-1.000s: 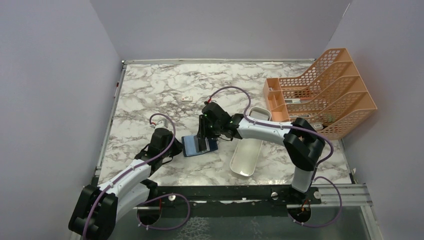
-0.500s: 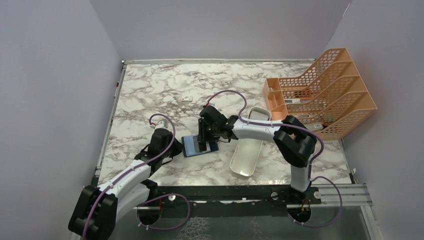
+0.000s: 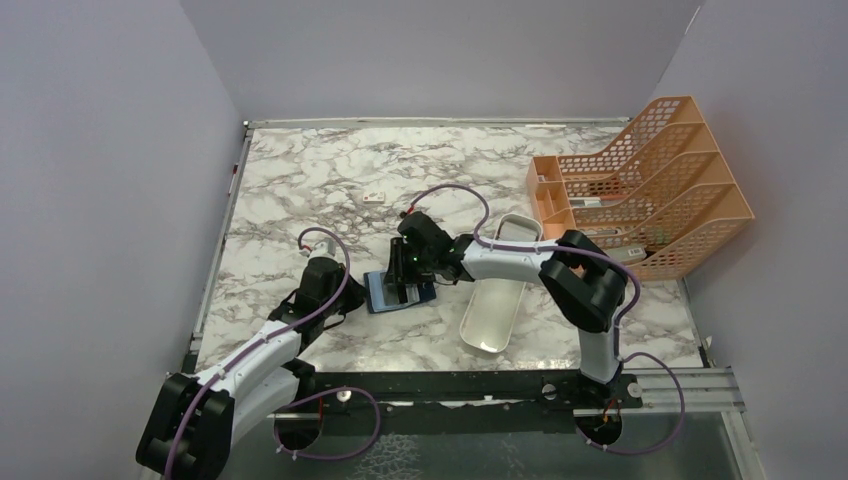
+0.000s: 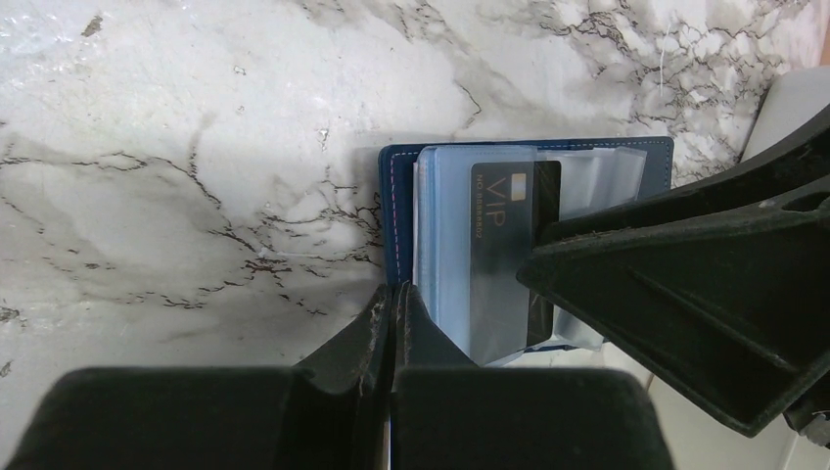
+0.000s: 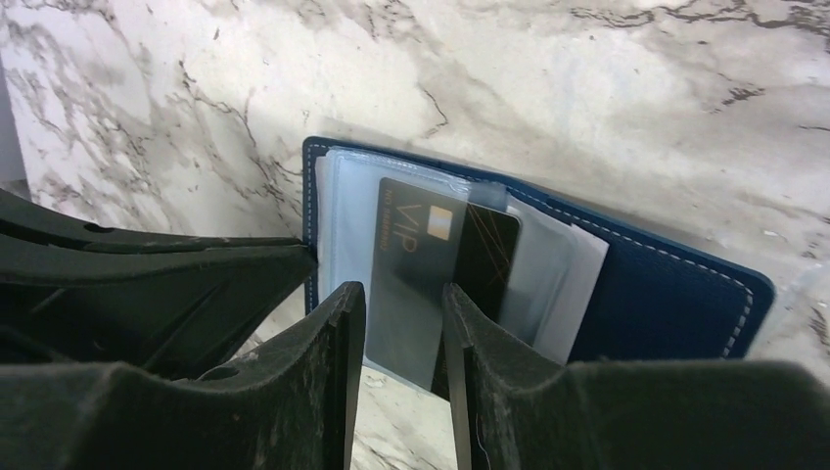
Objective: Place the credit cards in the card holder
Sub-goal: Insert the credit card into the card holder.
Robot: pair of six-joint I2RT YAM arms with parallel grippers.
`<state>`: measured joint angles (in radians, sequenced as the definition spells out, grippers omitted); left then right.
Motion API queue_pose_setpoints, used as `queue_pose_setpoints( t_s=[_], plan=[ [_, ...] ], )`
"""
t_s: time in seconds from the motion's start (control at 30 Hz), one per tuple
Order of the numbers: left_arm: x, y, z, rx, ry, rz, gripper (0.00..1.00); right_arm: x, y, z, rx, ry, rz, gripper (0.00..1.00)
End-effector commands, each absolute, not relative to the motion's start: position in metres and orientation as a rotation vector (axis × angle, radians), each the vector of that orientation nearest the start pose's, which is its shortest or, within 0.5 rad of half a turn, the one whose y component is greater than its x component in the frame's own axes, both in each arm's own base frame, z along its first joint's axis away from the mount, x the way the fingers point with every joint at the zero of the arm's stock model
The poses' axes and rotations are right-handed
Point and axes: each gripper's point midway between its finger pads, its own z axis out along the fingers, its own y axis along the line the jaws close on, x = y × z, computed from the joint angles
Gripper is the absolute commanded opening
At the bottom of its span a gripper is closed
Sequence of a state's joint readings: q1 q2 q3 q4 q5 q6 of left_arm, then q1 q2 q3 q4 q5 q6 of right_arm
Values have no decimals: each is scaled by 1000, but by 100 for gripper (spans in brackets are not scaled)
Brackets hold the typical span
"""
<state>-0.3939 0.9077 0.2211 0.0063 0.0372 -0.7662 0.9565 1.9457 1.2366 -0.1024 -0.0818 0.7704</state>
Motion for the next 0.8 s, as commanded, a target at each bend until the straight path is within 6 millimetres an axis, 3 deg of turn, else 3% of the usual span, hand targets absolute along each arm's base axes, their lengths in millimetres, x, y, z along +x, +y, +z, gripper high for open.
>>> queue_pose_setpoints(
  t_s=[0.0, 0.37, 0.77],
  plan=[
    [229, -137, 41, -399, 2273, -691, 0, 236, 438, 36, -297, 2572, 943, 39],
    [231, -138, 43, -396, 2272, -687, 0, 248, 406, 43, -241, 2563, 728, 43],
    [232, -137, 44, -399, 2271, -680, 0, 253, 401, 39, -248, 2556, 671, 47]
  ],
)
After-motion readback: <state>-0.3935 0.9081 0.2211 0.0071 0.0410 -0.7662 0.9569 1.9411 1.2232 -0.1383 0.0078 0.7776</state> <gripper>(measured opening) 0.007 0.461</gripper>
